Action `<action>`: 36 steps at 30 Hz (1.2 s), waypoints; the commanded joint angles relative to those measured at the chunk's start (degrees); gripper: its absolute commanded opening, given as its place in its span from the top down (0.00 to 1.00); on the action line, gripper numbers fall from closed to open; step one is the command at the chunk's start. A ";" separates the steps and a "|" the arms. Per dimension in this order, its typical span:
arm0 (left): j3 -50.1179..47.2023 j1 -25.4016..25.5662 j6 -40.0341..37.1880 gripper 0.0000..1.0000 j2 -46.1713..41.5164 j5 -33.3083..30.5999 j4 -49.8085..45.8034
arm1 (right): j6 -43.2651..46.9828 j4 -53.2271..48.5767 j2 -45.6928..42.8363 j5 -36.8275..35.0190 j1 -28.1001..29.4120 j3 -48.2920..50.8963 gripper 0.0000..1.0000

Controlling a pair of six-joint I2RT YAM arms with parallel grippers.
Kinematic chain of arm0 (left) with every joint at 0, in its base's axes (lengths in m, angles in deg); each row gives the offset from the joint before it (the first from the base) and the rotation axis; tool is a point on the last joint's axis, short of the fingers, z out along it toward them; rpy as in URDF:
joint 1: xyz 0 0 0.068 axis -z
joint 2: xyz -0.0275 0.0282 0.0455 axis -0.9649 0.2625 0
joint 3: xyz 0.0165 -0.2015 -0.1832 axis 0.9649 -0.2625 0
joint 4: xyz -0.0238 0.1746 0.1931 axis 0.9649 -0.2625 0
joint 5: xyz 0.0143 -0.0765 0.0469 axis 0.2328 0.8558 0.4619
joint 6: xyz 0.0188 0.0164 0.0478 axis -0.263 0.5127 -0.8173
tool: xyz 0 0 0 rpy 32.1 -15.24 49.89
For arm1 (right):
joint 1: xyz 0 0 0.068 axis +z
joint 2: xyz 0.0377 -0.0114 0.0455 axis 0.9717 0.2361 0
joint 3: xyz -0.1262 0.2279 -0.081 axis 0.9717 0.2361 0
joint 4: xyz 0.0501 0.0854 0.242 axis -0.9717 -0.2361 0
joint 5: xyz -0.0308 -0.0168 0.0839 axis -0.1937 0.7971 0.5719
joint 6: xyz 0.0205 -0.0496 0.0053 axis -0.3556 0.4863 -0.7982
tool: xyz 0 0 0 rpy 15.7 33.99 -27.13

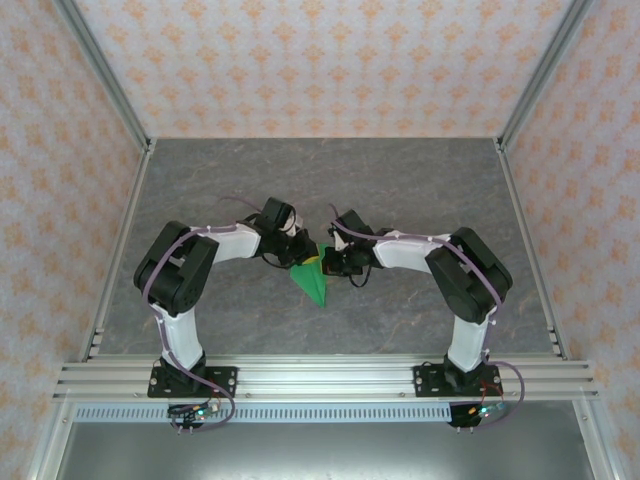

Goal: Fold a paper plane with a square sheet of paper (fold left side to right side)
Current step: Fourth fold the wing at the center of the table.

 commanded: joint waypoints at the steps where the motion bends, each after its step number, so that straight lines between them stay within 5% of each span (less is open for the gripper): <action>1: 1.62 0.14 -1.20 0.93 0.68 -2.40 -2.66 | 1.22 -6.34 4.13 -4.36 0.82 0.87 0.95; 17: -0.74 0.14 -3.17 0.94 3.39 -5.32 -4.70 | 1.94 -7.14 2.76 -4.03 0.73 -0.64 0.93; 26: -4.33 0.07 -2.39 0.95 3.04 -5.97 -2.33 | 2.00 -8.14 -7.94 -3.24 -1.01 -2.57 0.77; 36: -4.67 0.09 -2.50 0.95 2.29 -5.91 -2.21 | -9.86 10.27 -9.05 12.17 2.56 5.89 0.78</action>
